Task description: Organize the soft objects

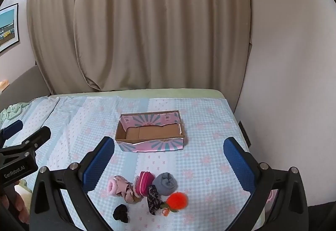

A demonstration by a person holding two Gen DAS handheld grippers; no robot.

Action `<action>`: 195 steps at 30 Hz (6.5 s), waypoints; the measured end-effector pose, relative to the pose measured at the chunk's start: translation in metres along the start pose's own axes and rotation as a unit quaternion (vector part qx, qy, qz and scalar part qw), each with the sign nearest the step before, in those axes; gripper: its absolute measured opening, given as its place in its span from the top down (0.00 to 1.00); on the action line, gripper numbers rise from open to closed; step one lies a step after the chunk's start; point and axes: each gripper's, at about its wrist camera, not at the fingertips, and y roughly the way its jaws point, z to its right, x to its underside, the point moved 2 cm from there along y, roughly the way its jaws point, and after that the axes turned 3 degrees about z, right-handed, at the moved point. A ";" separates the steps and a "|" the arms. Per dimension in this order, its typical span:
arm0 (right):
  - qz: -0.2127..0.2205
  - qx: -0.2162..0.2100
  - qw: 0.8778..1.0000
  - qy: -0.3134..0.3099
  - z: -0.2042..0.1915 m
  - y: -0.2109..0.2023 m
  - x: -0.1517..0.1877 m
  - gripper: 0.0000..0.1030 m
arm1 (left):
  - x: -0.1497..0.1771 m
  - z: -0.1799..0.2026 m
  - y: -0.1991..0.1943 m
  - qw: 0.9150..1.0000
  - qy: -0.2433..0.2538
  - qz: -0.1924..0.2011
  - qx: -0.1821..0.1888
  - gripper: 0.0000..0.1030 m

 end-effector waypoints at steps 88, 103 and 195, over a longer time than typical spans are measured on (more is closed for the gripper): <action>0.001 -0.029 1.000 0.003 0.013 0.013 0.021 0.00 | 0.008 -0.019 0.004 0.999 -0.032 -0.024 -0.009 0.01; -0.074 -0.004 0.997 0.023 -0.012 0.076 0.102 0.00 | 0.113 -0.044 0.102 0.987 0.019 -0.144 0.074 0.01; -0.109 -0.059 0.992 -0.022 0.018 0.168 0.045 0.67 | 0.051 0.031 0.171 0.982 0.019 -0.139 0.124 0.74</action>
